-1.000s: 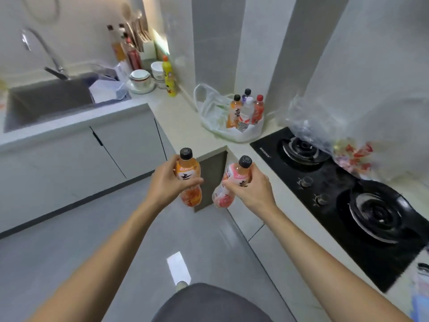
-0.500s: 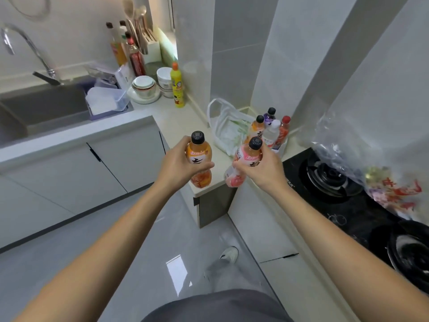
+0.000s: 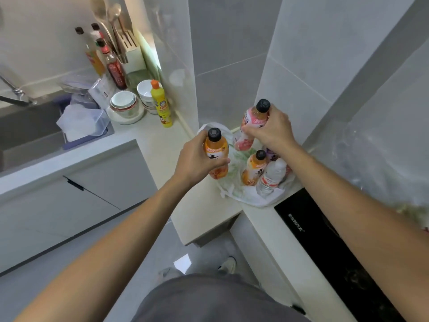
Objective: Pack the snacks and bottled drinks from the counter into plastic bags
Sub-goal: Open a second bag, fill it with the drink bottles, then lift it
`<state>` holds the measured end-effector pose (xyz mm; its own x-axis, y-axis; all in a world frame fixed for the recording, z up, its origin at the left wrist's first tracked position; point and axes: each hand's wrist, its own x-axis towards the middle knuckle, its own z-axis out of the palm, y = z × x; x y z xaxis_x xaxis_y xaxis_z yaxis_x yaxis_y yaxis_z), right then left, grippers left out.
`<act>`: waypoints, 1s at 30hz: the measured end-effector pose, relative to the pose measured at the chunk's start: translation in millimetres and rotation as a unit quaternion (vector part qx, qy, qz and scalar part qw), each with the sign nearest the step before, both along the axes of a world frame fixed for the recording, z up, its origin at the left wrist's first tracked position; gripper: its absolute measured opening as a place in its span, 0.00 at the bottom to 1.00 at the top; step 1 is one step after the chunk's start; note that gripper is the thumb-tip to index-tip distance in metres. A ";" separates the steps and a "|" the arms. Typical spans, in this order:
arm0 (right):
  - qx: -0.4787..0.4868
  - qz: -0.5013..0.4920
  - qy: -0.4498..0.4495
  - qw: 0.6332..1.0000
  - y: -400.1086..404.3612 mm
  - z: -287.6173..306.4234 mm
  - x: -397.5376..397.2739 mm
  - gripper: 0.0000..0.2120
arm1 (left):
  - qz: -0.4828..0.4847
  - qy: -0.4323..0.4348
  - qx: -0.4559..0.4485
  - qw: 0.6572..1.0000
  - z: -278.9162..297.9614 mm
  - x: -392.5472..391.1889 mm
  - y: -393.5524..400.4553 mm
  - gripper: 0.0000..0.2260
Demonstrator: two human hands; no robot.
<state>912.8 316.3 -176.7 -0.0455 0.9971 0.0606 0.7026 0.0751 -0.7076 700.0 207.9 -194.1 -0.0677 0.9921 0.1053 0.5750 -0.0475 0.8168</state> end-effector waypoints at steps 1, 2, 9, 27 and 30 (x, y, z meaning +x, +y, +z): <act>-0.009 0.005 -0.012 1.000 10.2 -3.7 0.8 0.29 | -0.006 0.003 -0.002 1.000 -3.2 2.9 10.1 0.26; -0.020 0.011 -0.022 0.999 18.8 -8.3 1.6 0.30 | -0.012 0.006 -0.007 1.000 -7.3 5.8 19.6 0.26; -0.074 0.046 -0.073 0.994 47.4 -40.1 5.3 0.30 | -0.048 -0.016 -0.046 0.998 -48.0 24.6 69.5 0.23; -0.129 0.113 -0.223 0.960 89.6 -74.2 9.8 0.30 | -0.124 -0.018 -0.129 0.984 -132.0 43.2 124.4 0.27; -0.137 0.129 -0.260 0.947 88.7 -78.8 10.1 0.30 | -0.153 0.009 -0.125 0.980 -134.1 41.6 126.8 0.28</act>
<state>922.9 404.9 -255.4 -0.2423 0.9236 -0.2971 0.9448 0.1550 -0.2887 741.6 334.7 -328.3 0.2376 0.9605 -0.1450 0.5790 -0.0202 0.8151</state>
